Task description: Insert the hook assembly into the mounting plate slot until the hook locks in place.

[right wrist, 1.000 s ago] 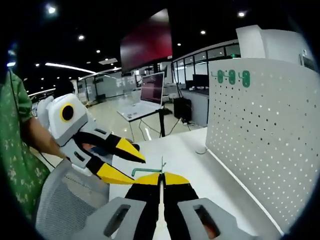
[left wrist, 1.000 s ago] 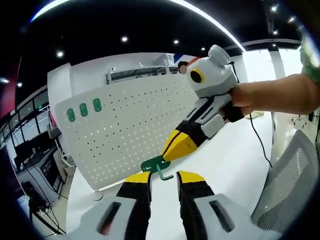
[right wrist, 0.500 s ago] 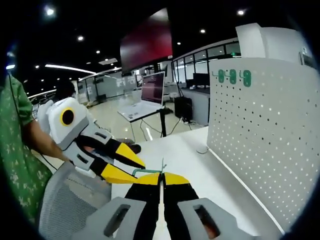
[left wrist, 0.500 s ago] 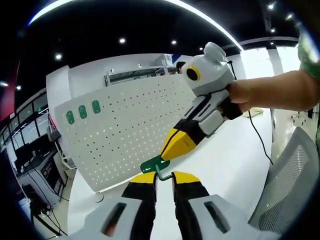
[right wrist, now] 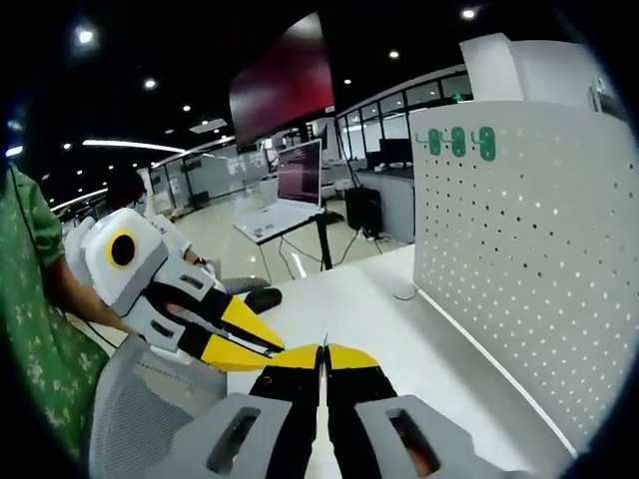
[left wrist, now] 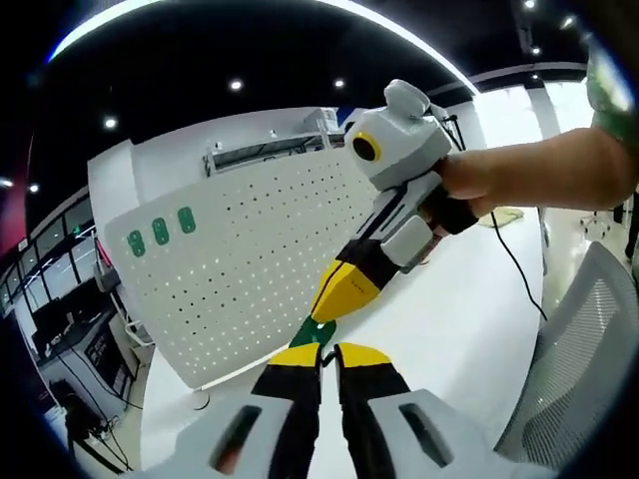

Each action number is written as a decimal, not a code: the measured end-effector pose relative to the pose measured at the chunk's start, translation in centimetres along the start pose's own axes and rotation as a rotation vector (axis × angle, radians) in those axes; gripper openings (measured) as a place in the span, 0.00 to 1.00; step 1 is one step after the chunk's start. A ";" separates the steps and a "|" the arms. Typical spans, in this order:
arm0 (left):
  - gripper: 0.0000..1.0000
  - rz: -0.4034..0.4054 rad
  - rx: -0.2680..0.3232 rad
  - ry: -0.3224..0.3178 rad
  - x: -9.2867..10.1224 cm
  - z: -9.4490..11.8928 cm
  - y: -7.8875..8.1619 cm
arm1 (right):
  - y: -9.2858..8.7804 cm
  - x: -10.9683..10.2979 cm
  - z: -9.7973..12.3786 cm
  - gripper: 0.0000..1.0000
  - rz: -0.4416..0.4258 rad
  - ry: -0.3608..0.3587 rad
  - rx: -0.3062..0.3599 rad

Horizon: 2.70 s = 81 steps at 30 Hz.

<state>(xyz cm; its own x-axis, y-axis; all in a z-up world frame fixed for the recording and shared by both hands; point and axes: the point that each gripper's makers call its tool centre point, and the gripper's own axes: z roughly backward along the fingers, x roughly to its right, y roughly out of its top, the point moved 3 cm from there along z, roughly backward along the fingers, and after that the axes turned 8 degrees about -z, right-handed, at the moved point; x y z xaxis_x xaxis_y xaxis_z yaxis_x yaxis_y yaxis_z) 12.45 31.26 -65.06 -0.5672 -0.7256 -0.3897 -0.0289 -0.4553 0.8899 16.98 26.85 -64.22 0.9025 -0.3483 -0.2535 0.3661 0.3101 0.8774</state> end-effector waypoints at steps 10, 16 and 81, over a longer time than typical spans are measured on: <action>0.02 0.004 -0.005 -0.008 0.1 0.0 0.0 | -0.2 0.1 -0.2 0.00 -0.021 -0.003 -0.004; 0.01 0.040 -0.011 -0.014 0.1 -0.1 0.0 | -0.3 0.1 -0.2 0.00 -0.035 -0.008 -0.005; 0.11 0.175 0.052 0.149 -2.3 0.3 1.3 | 0.7 -0.6 -0.3 0.00 -0.071 -0.055 0.128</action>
<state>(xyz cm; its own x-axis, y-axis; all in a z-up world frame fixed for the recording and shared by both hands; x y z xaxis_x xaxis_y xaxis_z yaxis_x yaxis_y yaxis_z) 13.45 32.52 -62.88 -0.4400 -0.8608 -0.2558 0.0145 -0.2916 0.9564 16.74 27.55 -63.52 0.8605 -0.4139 -0.2972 0.3933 0.1686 0.9038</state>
